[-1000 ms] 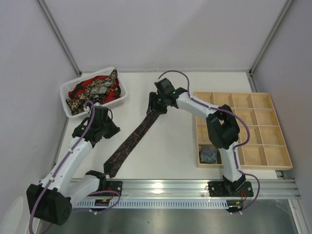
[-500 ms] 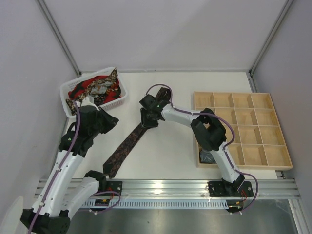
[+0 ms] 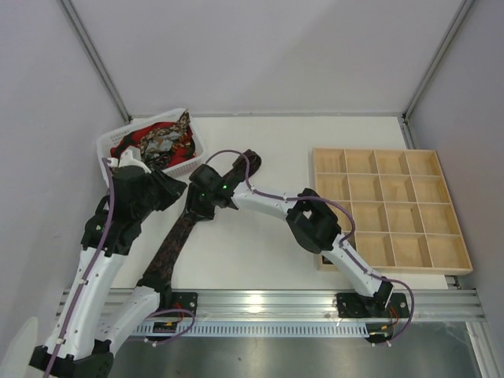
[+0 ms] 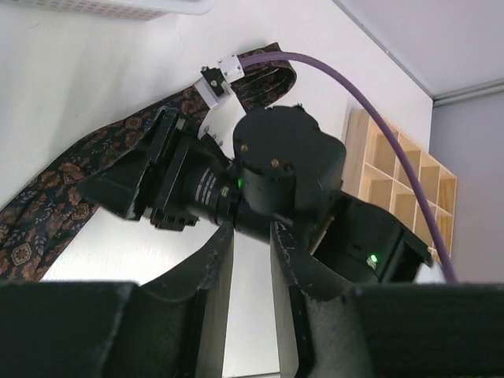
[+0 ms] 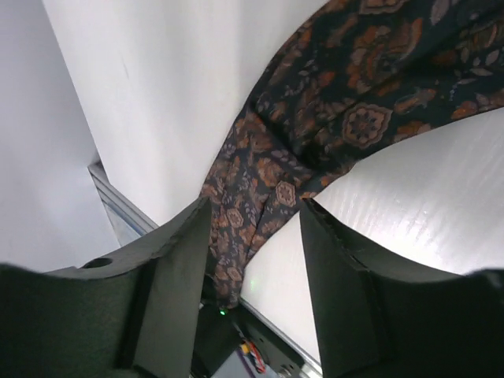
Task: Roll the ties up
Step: Flatten the tie
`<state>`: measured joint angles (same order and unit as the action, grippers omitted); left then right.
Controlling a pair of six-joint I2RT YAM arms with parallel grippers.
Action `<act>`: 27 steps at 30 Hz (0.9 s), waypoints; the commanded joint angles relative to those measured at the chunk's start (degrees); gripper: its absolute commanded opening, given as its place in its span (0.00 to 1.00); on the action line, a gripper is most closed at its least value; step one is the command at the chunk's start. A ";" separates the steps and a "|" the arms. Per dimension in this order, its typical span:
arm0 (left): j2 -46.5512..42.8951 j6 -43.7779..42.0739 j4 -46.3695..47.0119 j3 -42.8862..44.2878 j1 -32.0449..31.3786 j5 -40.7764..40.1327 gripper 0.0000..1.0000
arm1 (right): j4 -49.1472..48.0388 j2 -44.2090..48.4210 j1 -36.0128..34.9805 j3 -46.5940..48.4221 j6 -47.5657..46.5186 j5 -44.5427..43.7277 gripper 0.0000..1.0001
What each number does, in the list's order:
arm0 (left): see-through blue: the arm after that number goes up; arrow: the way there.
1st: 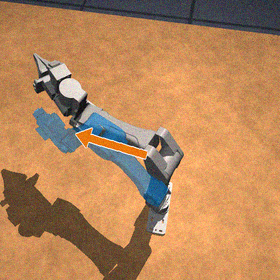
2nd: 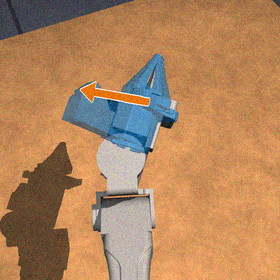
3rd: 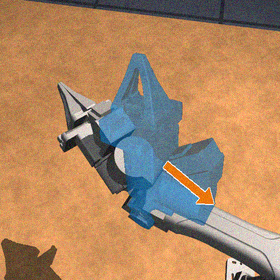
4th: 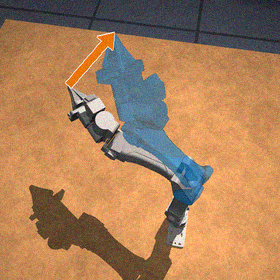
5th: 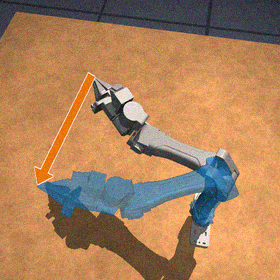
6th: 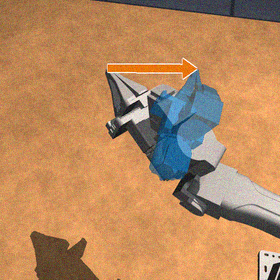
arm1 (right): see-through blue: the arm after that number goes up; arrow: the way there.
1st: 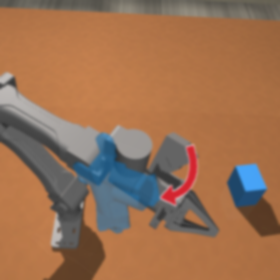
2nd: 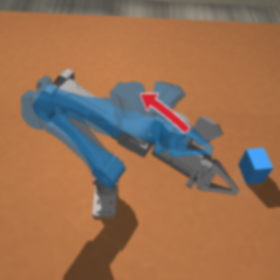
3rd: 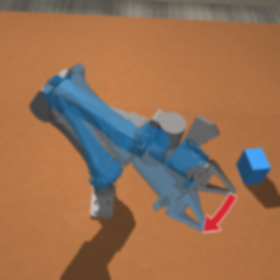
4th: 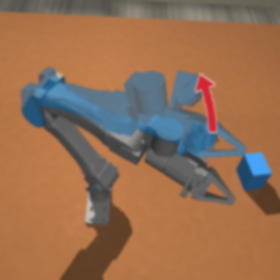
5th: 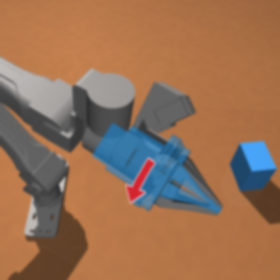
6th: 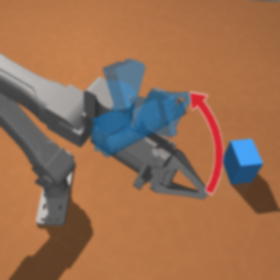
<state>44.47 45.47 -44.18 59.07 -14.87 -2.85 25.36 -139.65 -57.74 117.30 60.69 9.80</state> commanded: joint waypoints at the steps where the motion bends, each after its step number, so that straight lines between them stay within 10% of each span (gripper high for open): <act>1: 3.42 -0.04 -1.69 2.02 -0.16 0.65 0.31 | 4.33 4.56 3.57 2.07 -7.56 -0.66 0.55; 11: 17.39 4.35 -2.65 -2.82 -1.73 1.20 0.00 | 6.63 5.71 18.52 0.56 -37.38 6.55 0.61; 27: 39.73 10.78 -5.74 -3.07 -1.92 -7.08 0.00 | 11.01 -7.11 18.45 17.34 -42.41 -7.42 0.60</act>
<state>83.61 53.74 -49.30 56.64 -18.20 -8.36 33.65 -143.90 -39.90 130.82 18.70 6.35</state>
